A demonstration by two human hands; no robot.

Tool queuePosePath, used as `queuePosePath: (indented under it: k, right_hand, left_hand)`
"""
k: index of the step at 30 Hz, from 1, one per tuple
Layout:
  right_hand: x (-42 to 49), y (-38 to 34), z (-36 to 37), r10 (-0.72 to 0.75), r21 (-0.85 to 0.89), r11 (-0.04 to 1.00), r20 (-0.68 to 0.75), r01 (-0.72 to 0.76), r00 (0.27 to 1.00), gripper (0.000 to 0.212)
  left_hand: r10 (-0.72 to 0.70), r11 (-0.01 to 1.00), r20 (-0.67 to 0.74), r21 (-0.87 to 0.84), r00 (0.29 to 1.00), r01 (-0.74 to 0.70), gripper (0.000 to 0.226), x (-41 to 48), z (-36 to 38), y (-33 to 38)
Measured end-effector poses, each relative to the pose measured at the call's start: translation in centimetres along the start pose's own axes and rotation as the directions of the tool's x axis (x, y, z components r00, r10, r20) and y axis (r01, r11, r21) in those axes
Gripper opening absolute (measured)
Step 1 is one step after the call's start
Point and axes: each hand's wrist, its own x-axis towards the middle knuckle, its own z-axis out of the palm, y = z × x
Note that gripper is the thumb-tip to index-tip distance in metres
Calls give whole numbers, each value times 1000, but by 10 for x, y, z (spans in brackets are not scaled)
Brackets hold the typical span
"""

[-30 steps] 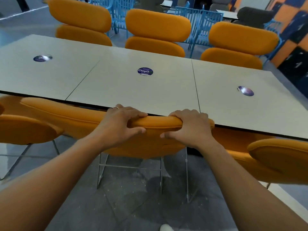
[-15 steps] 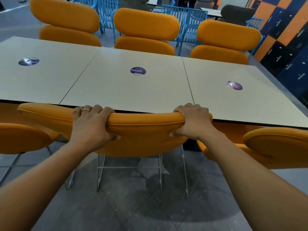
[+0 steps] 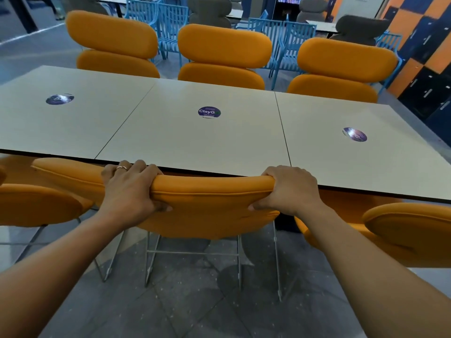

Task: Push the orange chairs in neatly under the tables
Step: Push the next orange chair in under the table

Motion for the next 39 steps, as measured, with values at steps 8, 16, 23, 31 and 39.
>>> queuePosePath:
  k: [8,16,23,31,39]
  right_hand:
    - [-13,-31,10,78,32,996,-15,-77,997,64]
    - [-34,-51,11,104,16,994,-7,-104,995,65]
    - [-41,-60,9,59,12,998,0,-59,998,68]
    - [-37,-35,-5,62,13,998,74,-63,995,63]
    - [-43,-40,1,148,27,989,21,-148,989,63]
  left_hand:
    - [52,998,31,-34,998,-51,61,-9,-5,-31]
    - [91,995,30,-43,995,-90,59,-15,-12,-44]
    - [66,997,-1,-50,998,-66,59,-21,-15,-50]
    - [20,998,-50,-52,999,-23,55,-29,-10,-18]
    - [70,995,-76,-66,995,-75,53,-34,-7,-22]
